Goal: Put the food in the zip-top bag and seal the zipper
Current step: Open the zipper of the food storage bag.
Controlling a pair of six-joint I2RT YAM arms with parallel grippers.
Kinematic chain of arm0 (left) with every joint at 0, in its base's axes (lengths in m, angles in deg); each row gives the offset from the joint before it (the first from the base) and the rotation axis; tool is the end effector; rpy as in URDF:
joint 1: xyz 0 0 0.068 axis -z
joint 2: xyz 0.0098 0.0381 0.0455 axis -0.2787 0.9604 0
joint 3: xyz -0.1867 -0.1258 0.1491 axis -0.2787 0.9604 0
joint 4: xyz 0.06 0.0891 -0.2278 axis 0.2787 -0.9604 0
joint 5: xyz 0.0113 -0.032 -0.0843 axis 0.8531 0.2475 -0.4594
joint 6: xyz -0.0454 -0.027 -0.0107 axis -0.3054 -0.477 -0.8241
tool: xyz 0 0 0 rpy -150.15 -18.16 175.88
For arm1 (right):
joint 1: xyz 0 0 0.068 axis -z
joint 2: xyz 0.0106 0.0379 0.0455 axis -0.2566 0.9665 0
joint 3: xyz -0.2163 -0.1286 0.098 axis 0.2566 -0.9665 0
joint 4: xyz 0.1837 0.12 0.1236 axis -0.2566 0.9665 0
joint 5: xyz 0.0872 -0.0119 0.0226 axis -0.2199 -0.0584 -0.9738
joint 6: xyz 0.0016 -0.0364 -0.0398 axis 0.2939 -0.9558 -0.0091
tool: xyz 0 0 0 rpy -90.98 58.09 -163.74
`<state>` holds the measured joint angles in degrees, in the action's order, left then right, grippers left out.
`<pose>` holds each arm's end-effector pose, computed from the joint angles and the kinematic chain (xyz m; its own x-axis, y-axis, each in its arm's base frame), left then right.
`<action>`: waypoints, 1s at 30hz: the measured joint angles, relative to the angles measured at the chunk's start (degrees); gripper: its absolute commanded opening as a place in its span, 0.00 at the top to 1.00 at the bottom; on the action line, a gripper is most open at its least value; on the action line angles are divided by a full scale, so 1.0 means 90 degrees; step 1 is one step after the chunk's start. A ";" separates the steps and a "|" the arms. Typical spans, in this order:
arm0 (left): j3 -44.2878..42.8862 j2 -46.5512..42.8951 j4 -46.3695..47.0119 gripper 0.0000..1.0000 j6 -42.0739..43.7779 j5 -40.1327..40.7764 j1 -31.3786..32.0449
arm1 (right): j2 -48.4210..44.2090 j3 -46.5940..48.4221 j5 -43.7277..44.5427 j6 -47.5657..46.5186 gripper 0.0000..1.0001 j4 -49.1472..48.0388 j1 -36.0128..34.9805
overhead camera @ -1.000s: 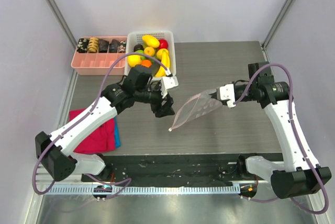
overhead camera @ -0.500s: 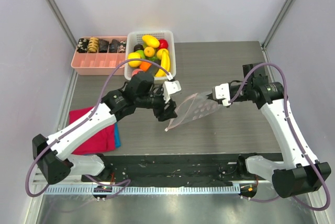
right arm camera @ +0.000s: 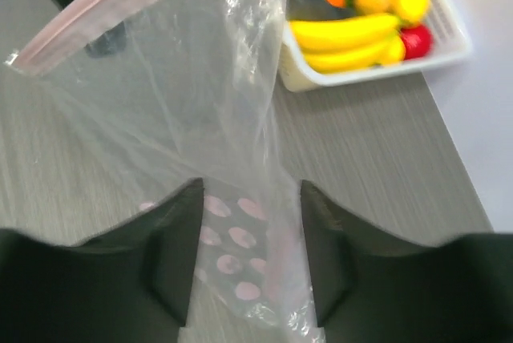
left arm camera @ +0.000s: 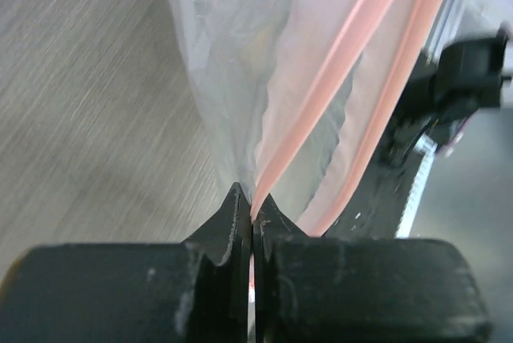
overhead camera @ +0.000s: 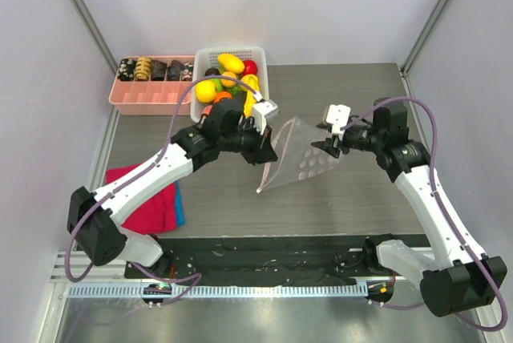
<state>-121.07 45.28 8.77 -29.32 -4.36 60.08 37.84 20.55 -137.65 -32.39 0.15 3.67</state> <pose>0.2090 -0.2229 0.3374 -0.5175 0.3139 -0.7960 0.8223 0.4396 -0.3613 0.1987 0.0672 0.3462 0.2876 -0.4541 -0.8432 -0.8726 0.2388 -0.4262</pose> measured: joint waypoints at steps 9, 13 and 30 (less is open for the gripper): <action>-0.0539 0.0833 0.0262 1.00 -0.1911 0.0296 -0.0646 | -0.0500 0.0163 0.2608 0.3844 0.27 -0.1287 0.0000; -0.1290 0.1292 0.0153 1.00 -0.2516 0.0675 -0.0597 | -0.0384 0.0624 0.2914 0.5195 0.32 -0.1047 0.0000; -0.2977 0.3009 -0.0153 1.00 -0.3383 0.0763 -0.0505 | 0.1003 0.0685 0.2924 0.7665 0.38 -0.0923 -0.0219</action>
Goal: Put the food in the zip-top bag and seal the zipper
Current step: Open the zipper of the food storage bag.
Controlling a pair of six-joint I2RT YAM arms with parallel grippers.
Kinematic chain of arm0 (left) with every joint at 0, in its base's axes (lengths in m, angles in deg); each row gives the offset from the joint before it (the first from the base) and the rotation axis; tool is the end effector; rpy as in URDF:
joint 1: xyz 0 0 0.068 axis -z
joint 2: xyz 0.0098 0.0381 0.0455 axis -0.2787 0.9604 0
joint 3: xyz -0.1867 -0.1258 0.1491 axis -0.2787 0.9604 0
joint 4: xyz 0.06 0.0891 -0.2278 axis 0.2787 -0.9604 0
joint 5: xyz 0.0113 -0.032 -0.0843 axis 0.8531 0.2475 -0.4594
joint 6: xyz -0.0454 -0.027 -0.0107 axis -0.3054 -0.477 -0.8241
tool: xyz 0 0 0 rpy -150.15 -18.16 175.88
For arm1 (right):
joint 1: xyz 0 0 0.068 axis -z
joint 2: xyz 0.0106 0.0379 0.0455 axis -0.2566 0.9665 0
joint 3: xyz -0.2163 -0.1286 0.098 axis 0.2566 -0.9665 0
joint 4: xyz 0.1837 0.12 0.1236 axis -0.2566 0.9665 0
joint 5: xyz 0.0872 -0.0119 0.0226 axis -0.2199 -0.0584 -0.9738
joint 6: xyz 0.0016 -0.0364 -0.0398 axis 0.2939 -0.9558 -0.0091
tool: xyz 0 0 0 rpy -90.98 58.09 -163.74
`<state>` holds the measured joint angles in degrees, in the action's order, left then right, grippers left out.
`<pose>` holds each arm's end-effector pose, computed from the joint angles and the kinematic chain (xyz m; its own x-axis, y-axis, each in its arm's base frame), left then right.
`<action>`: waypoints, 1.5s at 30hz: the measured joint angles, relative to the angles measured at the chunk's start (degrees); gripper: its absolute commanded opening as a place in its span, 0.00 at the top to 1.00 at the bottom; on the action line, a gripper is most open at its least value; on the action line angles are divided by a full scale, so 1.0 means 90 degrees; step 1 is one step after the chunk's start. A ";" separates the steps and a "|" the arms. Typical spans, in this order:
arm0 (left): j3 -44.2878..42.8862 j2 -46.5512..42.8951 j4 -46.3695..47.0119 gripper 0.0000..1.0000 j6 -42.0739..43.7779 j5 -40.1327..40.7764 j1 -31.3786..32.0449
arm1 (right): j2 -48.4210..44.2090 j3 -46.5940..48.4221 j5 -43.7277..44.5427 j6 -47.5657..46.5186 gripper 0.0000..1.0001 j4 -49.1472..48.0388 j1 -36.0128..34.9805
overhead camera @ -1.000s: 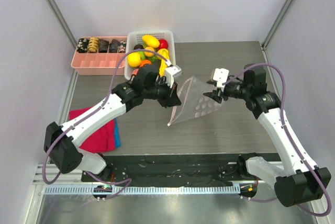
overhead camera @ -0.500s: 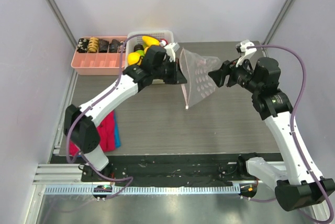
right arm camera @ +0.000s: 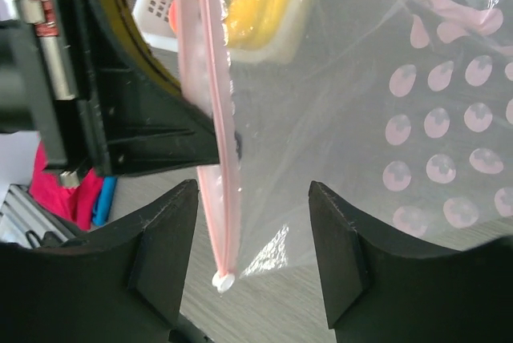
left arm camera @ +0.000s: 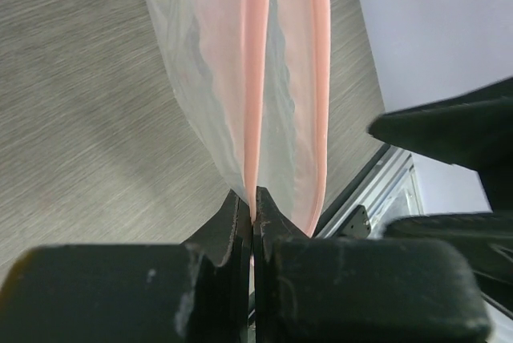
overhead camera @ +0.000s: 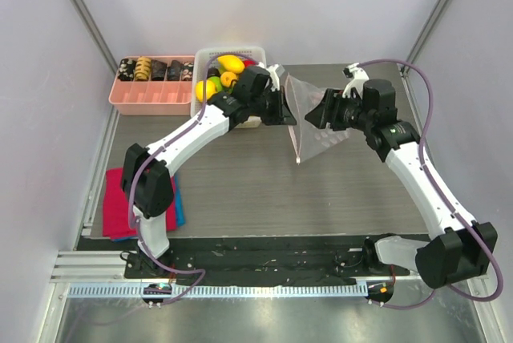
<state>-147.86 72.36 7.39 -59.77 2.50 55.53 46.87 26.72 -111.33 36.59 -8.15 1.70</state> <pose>0.3227 -0.2798 0.3249 -0.8494 -0.0705 -0.5230 0.3547 0.6577 -0.6646 0.2505 0.0734 0.3561 -0.5659 0.1556 -0.8096 -0.4081 0.8004 0.4391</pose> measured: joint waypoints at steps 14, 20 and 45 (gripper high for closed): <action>-0.0092 0.0182 0.0163 1.00 -0.0342 -0.0379 0.0296 | 0.0364 0.0155 0.0760 -0.0474 0.39 0.0330 -0.0253; -0.0216 0.0495 0.0219 1.00 -0.0481 -0.0418 0.0311 | 0.0432 0.0364 0.0782 -0.0612 0.39 0.0639 -0.0274; 0.0070 0.0566 0.0087 1.00 -0.0277 -0.0758 -0.0447 | 0.0539 0.0947 0.2455 -0.1409 0.99 0.2198 -0.0257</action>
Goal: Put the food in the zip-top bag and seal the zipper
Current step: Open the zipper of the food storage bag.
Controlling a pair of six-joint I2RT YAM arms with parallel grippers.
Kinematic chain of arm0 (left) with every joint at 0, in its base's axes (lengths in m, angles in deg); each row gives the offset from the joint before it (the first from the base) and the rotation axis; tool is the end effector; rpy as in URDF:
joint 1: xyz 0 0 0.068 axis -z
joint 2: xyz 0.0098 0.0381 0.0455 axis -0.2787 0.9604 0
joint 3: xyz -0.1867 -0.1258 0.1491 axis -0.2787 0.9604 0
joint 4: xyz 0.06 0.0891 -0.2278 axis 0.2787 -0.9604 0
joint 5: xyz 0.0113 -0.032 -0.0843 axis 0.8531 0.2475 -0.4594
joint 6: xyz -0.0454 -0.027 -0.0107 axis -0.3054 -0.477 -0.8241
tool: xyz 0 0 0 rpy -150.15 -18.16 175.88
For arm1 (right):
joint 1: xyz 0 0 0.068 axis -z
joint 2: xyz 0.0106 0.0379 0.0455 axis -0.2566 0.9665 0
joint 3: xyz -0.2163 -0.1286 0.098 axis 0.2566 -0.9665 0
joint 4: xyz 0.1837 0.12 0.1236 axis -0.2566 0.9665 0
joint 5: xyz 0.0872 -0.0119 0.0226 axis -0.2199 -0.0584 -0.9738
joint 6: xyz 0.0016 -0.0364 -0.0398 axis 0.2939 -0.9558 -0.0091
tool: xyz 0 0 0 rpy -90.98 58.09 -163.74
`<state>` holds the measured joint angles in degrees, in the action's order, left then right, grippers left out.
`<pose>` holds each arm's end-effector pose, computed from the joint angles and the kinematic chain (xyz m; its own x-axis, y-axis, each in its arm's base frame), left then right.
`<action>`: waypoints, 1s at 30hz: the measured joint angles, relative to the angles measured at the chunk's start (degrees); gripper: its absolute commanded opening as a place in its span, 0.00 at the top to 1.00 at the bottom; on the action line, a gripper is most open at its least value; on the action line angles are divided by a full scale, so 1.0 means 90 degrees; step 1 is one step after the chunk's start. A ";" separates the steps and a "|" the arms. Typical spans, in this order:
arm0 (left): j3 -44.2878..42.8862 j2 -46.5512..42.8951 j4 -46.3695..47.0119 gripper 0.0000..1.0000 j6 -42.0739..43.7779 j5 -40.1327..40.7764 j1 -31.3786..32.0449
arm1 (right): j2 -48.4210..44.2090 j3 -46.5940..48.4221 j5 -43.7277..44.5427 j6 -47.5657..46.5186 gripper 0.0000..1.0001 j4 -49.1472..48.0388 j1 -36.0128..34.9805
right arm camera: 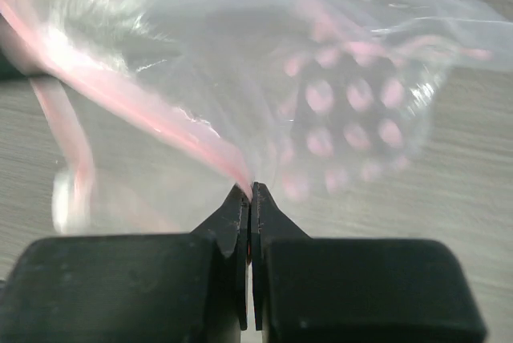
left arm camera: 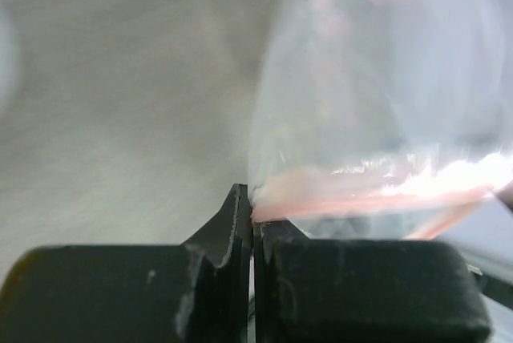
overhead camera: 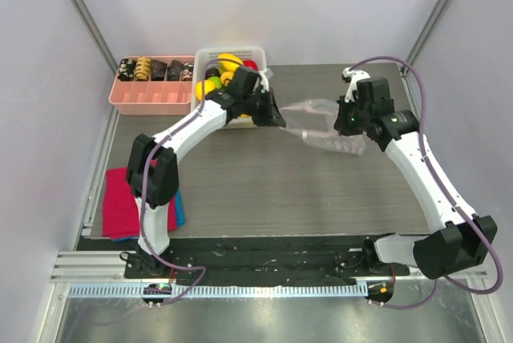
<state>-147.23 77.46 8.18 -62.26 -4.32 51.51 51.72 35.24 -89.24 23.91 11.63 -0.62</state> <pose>0.3524 -0.2690 0.2865 -0.9159 -0.0787 -0.3936 0.2549 0.6436 -0.7217 0.2542 0.0716 0.3514 -0.6586 -0.0895 -0.7471 -0.2281 0.9699 0.0848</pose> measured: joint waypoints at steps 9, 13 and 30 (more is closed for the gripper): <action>-0.0248 0.0080 -0.0593 0.87 0.0891 -0.0549 -0.0559 | -0.0282 0.0058 -0.1498 0.0265 0.99 0.0624 0.0408; -0.0415 0.0223 -0.0763 0.62 0.1246 -0.0755 -0.0515 | -0.0323 0.0029 -0.1987 0.0624 0.99 0.0651 0.0449; -0.0425 -0.0328 0.0289 0.28 0.1326 -0.0976 -0.2169 | -0.0359 -0.0491 -0.1455 0.2115 0.99 0.0131 0.0457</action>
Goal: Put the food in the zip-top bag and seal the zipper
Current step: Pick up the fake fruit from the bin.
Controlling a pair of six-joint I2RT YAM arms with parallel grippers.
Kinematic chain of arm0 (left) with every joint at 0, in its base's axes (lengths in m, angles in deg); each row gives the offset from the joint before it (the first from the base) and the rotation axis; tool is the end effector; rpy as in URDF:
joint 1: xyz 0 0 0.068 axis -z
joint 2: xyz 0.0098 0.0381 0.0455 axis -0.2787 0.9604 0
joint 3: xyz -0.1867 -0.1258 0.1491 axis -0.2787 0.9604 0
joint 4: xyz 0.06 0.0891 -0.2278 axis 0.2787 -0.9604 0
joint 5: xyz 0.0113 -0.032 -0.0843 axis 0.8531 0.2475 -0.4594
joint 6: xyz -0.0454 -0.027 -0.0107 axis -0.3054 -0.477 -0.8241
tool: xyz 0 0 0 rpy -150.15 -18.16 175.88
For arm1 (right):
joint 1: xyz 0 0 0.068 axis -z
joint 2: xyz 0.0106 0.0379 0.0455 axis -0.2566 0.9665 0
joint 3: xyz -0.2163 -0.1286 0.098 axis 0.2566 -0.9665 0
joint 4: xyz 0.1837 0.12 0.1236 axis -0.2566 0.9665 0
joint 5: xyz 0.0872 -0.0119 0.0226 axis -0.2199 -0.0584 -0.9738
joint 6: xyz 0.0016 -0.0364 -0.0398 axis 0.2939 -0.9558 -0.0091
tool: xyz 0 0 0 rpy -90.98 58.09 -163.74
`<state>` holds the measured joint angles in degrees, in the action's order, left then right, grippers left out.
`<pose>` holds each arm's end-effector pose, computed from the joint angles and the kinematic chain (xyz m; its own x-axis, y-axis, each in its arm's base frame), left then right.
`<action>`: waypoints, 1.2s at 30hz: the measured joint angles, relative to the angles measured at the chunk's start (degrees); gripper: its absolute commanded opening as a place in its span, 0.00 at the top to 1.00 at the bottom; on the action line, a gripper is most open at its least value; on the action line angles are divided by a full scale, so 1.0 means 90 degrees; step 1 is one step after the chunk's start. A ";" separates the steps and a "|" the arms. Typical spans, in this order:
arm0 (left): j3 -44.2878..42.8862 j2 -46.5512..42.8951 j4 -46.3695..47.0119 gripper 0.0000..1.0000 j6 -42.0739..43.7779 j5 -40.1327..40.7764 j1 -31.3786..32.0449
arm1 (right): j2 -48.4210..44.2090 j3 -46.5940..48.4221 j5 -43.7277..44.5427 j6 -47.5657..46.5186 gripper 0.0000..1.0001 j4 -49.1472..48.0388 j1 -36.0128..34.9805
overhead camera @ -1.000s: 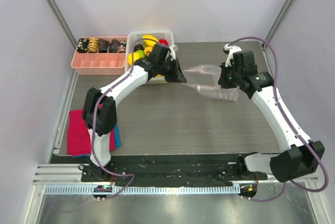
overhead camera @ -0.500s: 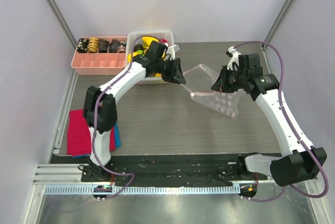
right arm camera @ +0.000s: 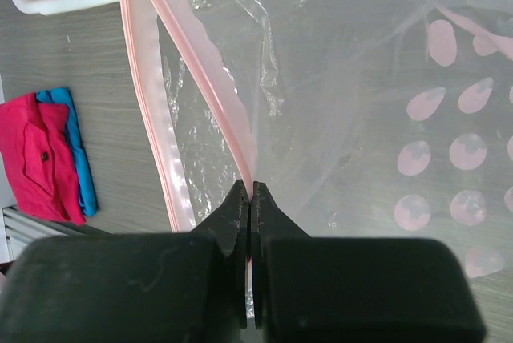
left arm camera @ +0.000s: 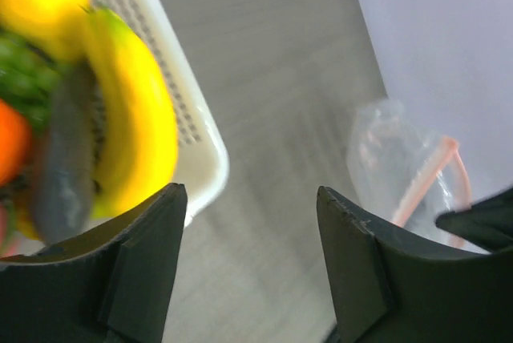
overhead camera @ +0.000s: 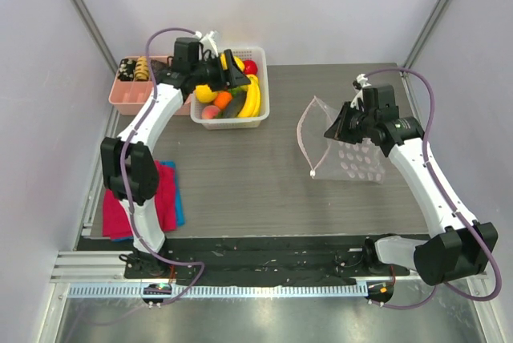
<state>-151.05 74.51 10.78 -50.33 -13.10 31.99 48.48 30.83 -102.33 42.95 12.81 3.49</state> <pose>0.4144 -0.1385 0.3354 -0.7643 -0.2030 -0.6120 0.3728 0.6353 -0.6763 0.2407 0.0577 0.3395 -0.7684 0.2497 -0.5892 -0.0605 0.8883 0.4553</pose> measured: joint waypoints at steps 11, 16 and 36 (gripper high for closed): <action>-0.1506 0.1134 -0.0104 0.36 0.0376 0.1474 0.0165 | 0.0185 0.0000 0.0160 0.0036 0.99 -0.0085 0.0002; -0.1812 0.1836 -0.0197 0.37 0.0313 0.1792 0.0299 | 0.0243 0.0000 0.0311 0.0119 0.99 -0.0104 0.0017; -0.2798 0.3038 -0.0651 0.97 -0.0189 0.2385 0.0685 | 0.0391 0.0097 0.0423 0.0165 0.99 -0.0124 0.0027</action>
<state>-176.23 101.85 4.92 -52.03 8.36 38.16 52.00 31.70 -98.53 44.43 11.69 3.73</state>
